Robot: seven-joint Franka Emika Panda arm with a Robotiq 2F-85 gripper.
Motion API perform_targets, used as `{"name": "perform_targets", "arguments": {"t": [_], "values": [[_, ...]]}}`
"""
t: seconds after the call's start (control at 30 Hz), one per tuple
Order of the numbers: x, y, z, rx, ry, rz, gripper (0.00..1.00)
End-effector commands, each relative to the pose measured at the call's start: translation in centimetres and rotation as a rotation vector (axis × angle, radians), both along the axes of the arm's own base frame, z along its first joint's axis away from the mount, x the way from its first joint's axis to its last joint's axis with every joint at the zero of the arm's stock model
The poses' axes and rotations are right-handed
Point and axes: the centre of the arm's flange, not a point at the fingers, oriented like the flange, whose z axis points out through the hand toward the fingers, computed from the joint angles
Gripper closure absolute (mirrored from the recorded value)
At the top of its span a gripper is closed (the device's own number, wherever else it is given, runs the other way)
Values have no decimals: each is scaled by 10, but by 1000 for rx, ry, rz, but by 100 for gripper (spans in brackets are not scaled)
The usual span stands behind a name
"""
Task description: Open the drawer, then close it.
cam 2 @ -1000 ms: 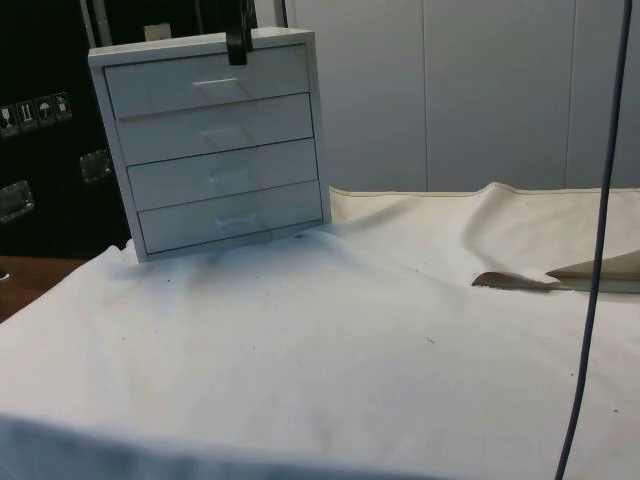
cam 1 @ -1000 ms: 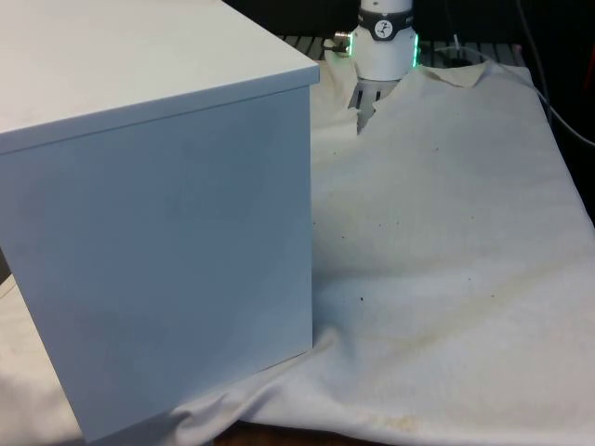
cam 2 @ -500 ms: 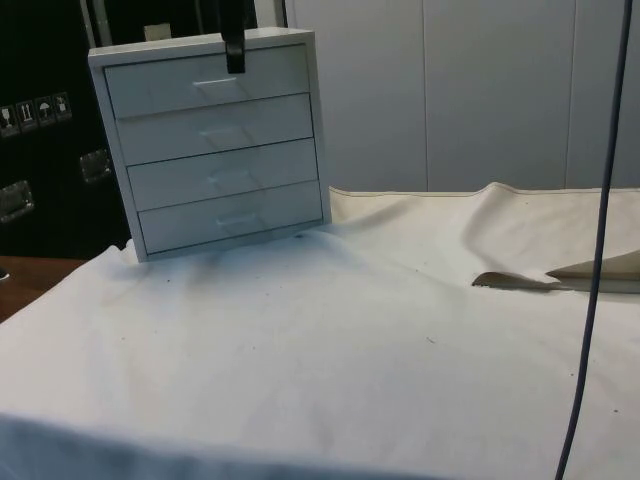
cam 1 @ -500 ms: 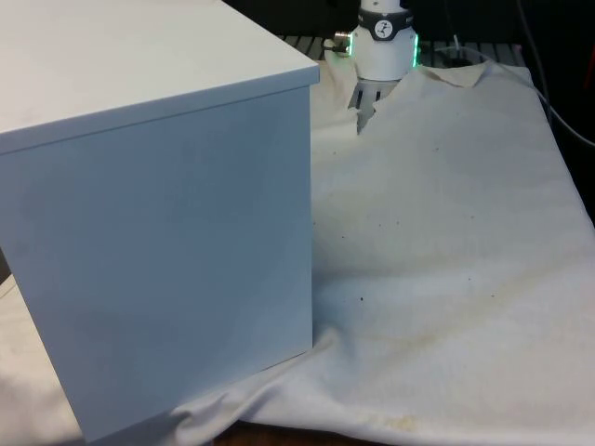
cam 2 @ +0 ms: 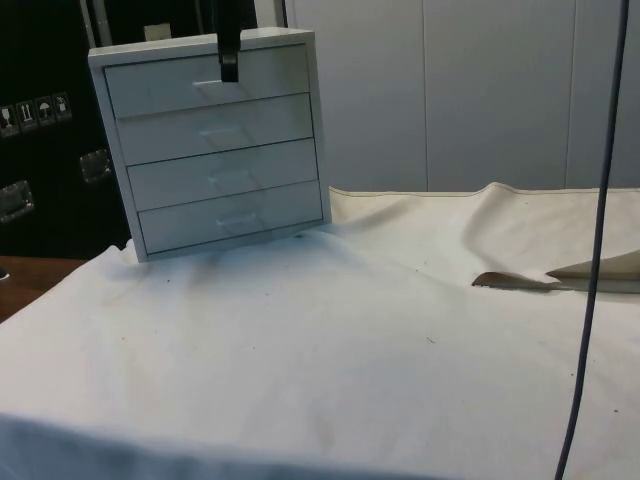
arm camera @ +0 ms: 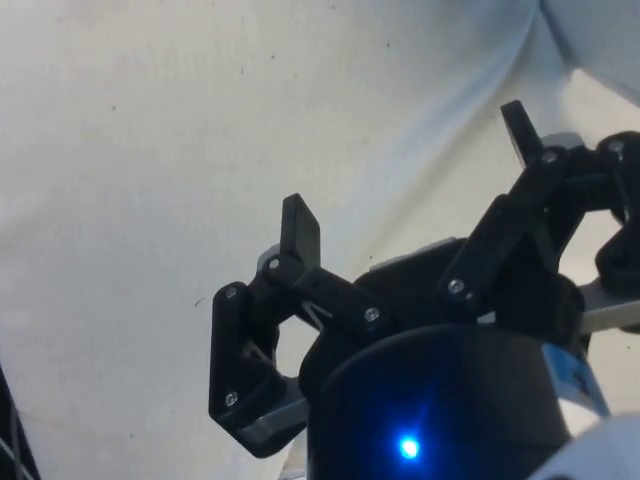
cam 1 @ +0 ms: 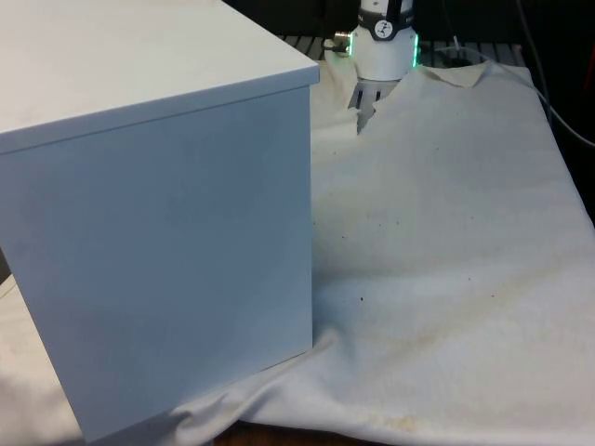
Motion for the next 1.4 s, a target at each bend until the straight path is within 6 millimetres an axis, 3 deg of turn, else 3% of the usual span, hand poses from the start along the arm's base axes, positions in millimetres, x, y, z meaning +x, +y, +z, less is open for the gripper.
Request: {"name": "perform_targets", "arguments": {"t": [0.0,1.37], "values": [[1,-1,0,-5,-2,3,0],[33,-28,-27,-190,-143,83,0]]}}
